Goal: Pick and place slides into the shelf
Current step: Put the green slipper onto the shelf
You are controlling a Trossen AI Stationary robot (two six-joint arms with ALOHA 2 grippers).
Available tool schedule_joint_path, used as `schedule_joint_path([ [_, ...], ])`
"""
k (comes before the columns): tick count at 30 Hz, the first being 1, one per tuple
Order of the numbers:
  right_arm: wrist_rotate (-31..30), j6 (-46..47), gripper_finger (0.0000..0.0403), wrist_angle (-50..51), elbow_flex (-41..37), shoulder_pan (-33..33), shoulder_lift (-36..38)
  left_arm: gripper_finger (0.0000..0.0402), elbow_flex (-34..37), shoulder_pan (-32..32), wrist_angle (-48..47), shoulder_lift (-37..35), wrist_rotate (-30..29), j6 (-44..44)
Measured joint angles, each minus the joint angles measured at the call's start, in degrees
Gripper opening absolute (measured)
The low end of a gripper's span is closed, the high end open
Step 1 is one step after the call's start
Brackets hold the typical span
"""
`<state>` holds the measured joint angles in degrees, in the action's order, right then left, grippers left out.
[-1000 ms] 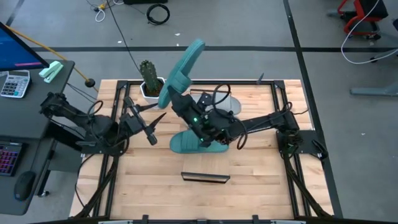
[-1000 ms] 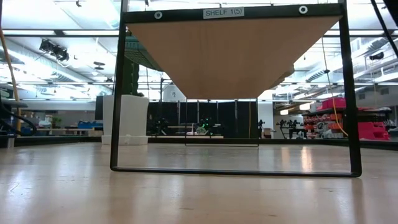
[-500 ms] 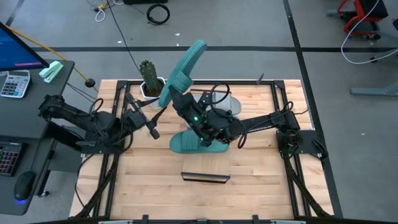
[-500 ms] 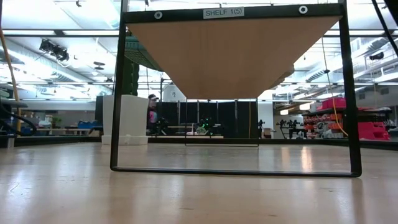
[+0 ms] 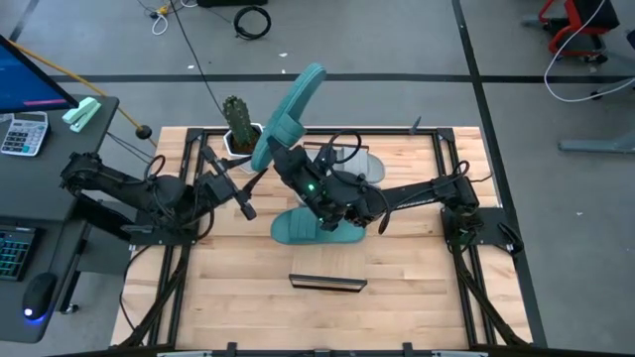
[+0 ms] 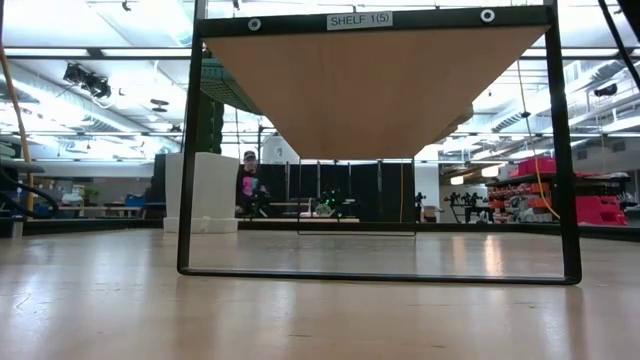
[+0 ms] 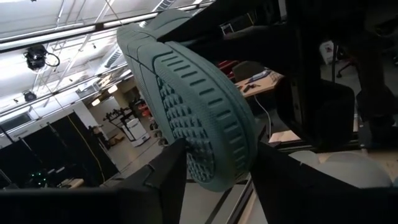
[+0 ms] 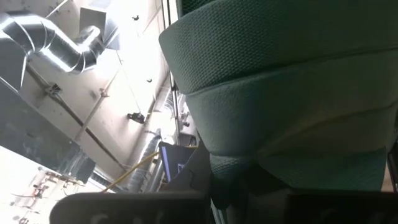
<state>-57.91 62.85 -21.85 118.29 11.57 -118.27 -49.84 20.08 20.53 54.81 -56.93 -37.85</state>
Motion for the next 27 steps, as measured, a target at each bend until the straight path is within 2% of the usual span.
schedule_joint_path([
  [11, 0.75, 0.0, 0.0017, 0.46, 0.01, 0.0, 0.01, 0.0109, 0.0, 0.0, 0.18, -0.04, -0.53, -0.15],
  [23, 1.62, 0.17, 0.0017, 0.88, 0.01, 0.09, 0.01, 0.0098, 0.0, -0.02, 0.26, -0.07, -0.77, -0.37],
  [27, 1.78, 0.19, 0.0017, 0.96, 0.01, 0.09, -0.01, 0.0082, 0.0, -0.02, 0.22, -0.07, -1.19, -0.37],
])
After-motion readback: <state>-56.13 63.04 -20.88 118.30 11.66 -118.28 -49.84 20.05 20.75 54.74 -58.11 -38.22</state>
